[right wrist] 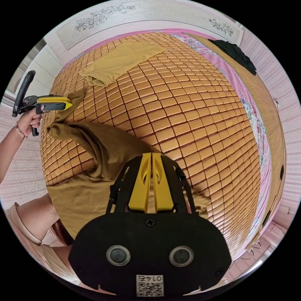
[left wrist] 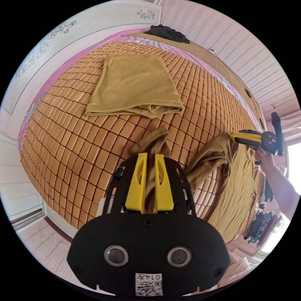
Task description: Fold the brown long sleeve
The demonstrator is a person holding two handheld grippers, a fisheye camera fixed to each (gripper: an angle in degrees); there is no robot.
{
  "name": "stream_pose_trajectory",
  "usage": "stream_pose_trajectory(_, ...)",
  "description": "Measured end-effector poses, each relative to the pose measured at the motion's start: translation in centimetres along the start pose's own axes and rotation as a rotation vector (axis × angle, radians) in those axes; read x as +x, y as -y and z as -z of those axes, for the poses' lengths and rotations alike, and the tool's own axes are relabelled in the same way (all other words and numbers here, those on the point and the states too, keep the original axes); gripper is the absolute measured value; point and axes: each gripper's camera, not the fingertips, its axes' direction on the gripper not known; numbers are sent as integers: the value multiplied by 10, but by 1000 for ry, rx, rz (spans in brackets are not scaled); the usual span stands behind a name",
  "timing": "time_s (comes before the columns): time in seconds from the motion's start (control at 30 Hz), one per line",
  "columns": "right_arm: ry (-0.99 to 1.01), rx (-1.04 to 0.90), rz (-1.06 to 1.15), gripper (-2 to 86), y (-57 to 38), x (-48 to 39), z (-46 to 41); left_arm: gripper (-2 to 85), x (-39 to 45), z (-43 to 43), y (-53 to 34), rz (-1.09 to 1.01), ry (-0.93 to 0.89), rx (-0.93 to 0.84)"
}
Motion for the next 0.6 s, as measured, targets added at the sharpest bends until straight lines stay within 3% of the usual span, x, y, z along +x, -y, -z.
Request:
stream_pose_trajectory(0.13, 5, 37, -34, -4, 2, 0, 8, -4, -43, 77, -55, 54, 10, 181)
stream_pose_trajectory(0.3, -4, 124, -68, -4, 6, -6, 26, -10, -135, 172, -175, 190, -276, 565)
stream_pose_trajectory(0.4, -18, 122, -85, -4, 13, -10, 25, -9, -178, 179, -213, 283, -381, 690)
stream_pose_trajectory(0.6, -17, 87, -99, -3, 26, -20, 18, 3, -257, 130, -242, 597, -360, 483)
